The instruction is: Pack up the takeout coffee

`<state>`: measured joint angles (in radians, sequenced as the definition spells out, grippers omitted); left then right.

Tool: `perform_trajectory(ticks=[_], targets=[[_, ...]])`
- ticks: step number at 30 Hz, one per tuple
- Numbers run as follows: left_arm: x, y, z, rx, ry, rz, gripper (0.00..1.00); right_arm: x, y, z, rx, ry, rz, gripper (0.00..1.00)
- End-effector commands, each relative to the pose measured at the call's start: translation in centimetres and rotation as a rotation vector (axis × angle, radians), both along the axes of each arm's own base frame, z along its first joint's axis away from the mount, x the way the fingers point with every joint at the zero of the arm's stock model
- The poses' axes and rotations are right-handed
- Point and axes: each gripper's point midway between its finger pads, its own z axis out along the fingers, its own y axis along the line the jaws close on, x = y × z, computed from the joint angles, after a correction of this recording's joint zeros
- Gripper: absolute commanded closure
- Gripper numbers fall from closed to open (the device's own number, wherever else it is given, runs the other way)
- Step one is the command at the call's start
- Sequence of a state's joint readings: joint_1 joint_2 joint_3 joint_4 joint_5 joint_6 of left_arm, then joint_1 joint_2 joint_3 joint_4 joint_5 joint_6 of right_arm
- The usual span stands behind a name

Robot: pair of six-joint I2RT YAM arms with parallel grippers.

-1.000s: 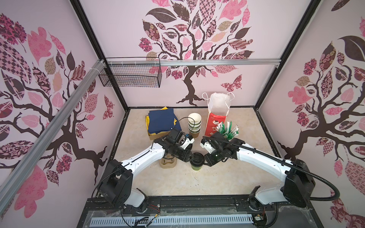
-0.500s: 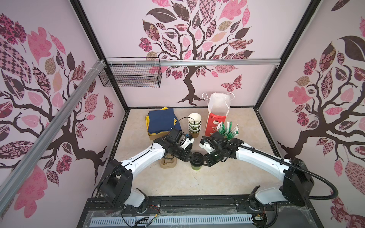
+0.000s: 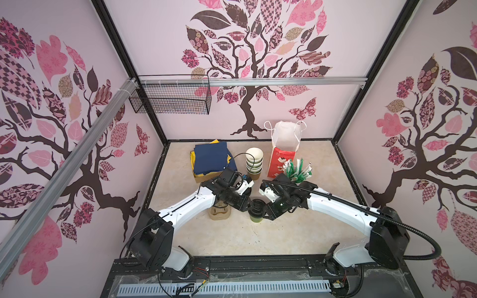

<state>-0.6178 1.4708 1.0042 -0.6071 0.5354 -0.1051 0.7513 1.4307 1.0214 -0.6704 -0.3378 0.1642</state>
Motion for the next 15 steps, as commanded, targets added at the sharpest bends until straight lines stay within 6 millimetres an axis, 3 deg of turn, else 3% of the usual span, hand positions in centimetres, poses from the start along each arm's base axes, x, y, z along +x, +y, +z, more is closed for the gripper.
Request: perform_trajectory(ticks=[1,15], targets=[[0.3,1.5,-2.3,0.113,0.011,0.028,0.6,0.0,0.2,-0.3,-0.003,0.009,-0.006,0.44],[0.3,1.5,-2.4,0.112,0.013,0.033,0.6,0.2,0.2,-2.7,-0.042,0.038,-0.036,0.43]])
